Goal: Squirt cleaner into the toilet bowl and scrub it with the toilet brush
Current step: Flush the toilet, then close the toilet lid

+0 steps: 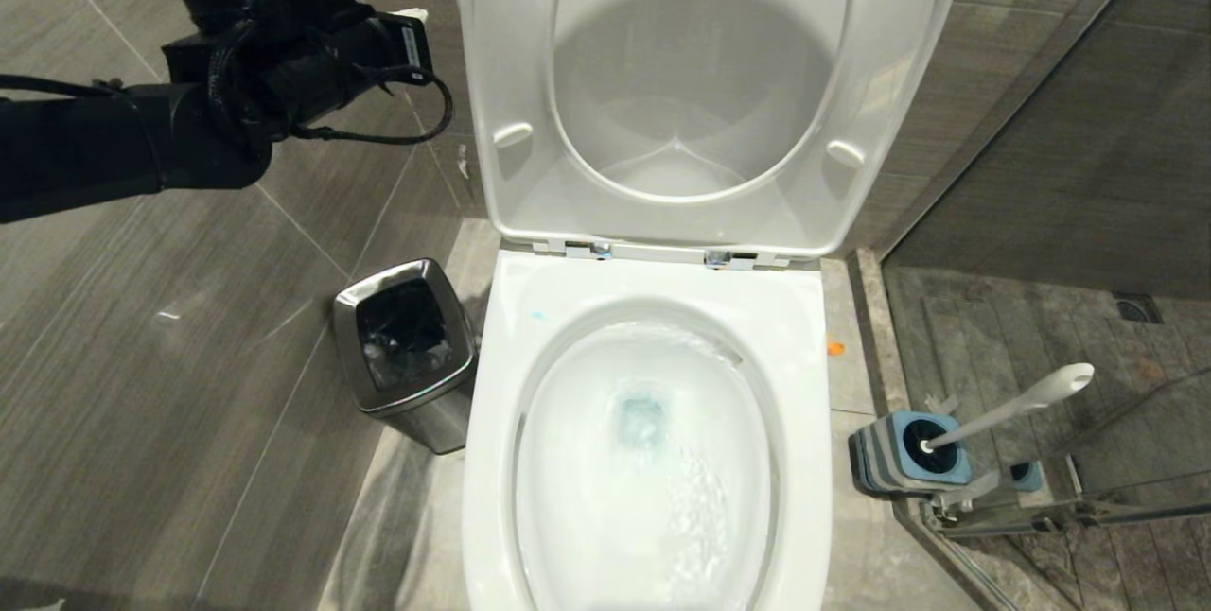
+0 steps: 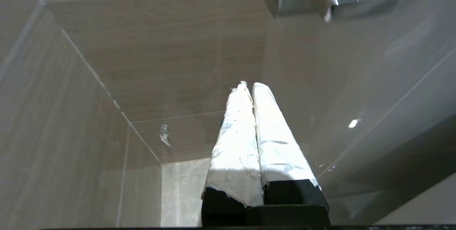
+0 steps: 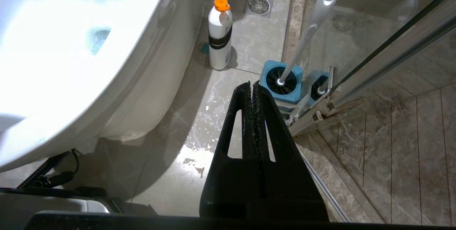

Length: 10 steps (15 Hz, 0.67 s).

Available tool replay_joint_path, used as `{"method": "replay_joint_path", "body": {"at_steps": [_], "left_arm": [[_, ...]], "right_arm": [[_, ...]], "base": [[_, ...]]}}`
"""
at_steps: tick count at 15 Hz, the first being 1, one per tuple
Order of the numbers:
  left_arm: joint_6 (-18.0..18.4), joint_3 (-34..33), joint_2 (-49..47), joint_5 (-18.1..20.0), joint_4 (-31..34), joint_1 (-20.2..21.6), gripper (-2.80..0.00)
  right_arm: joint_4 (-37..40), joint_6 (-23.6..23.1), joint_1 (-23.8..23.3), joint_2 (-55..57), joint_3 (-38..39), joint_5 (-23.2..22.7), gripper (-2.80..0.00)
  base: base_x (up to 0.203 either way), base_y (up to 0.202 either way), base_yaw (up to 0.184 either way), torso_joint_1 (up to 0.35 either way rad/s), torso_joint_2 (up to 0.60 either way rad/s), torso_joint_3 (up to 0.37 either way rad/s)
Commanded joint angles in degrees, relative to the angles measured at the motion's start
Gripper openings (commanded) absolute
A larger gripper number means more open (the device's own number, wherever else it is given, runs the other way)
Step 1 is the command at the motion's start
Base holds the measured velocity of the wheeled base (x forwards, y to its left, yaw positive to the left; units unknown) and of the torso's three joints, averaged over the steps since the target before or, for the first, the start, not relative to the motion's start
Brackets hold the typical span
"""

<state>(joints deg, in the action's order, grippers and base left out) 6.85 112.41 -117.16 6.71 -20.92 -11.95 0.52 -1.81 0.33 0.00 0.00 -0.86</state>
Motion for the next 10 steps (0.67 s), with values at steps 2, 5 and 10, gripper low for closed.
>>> {"method": "replay_joint_path", "body": {"at_steps": [2, 5, 10], "left_arm": [[0.69, 0.00, 2.04, -0.47, -0.17, 0.69, -2.80], [1.57, 0.00, 4.88, -0.40, 0.02, 1.67, -2.80], [1.85, 0.00, 11.64, -0.09, 0.17, 3.14, -2.80]], "right_arm": [[0.00, -0.03, 0.02, 0.00, 0.00, -0.02, -2.80], [0.00, -0.03, 0.02, 0.00, 0.00, -0.02, -2.80], [0.00, -0.03, 0.02, 0.00, 0.09, -0.02, -2.80]], "base": [[0.000, 0.000, 0.000, 0.000, 0.00, 0.000], [0.000, 0.000, 0.000, 0.000, 0.00, 0.000], [0.000, 0.000, 0.000, 0.000, 0.00, 0.000]]}}
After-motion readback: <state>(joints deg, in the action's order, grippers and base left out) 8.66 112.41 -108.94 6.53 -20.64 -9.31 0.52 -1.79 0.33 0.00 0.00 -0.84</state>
